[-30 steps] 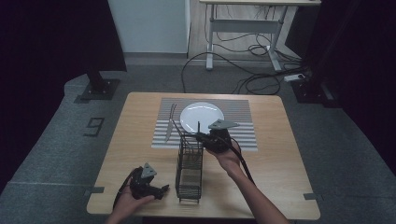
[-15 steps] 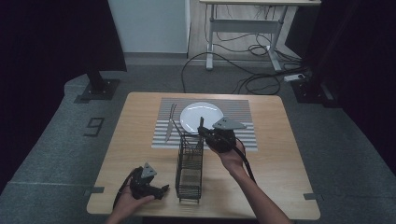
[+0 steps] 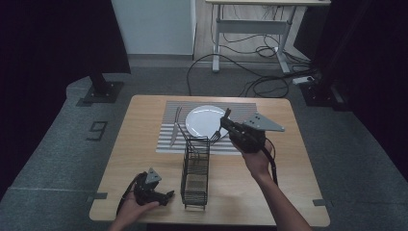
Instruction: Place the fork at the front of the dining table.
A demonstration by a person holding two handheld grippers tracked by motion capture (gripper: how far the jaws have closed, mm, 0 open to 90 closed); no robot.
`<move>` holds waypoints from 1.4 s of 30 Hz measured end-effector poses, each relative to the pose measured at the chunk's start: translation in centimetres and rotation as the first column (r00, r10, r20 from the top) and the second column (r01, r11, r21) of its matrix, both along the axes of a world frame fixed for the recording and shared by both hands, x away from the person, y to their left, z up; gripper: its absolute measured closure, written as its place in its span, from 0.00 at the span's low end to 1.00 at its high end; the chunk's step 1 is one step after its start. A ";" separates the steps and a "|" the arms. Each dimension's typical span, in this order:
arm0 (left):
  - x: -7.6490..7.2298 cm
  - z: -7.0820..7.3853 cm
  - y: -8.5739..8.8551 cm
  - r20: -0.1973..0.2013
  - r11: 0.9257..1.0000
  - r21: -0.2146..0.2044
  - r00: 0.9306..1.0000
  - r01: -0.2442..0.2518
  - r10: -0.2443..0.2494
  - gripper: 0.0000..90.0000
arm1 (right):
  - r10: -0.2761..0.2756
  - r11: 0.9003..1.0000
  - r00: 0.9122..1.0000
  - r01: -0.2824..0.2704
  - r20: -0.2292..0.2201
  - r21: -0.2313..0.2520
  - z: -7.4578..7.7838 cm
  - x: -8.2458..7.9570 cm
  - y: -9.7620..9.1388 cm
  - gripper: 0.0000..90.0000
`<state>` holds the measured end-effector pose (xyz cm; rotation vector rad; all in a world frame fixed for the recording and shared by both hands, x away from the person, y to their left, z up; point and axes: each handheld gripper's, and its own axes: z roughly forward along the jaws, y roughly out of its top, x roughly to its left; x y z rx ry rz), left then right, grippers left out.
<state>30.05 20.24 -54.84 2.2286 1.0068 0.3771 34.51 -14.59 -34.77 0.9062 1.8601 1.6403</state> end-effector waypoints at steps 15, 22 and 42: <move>0.0 0.0 0.0 0.001 1.000 -0.001 1.000 0.001 -0.001 0.03 | -0.194 0.979 0.979 0.189 -0.063 -0.077 -2.3 1.6 -4.5 0.96; 0.0 0.0 0.0 0.001 1.000 0.000 1.000 0.000 0.000 0.03 | -0.277 0.959 0.952 0.264 -0.130 -0.106 -5.0 3.3 -6.5 0.96; 0.0 0.0 0.0 0.001 1.000 0.000 1.000 0.000 0.000 0.03 | -0.372 0.915 0.904 0.319 -0.209 -0.247 -11.0 7.4 -6.1 0.96</move>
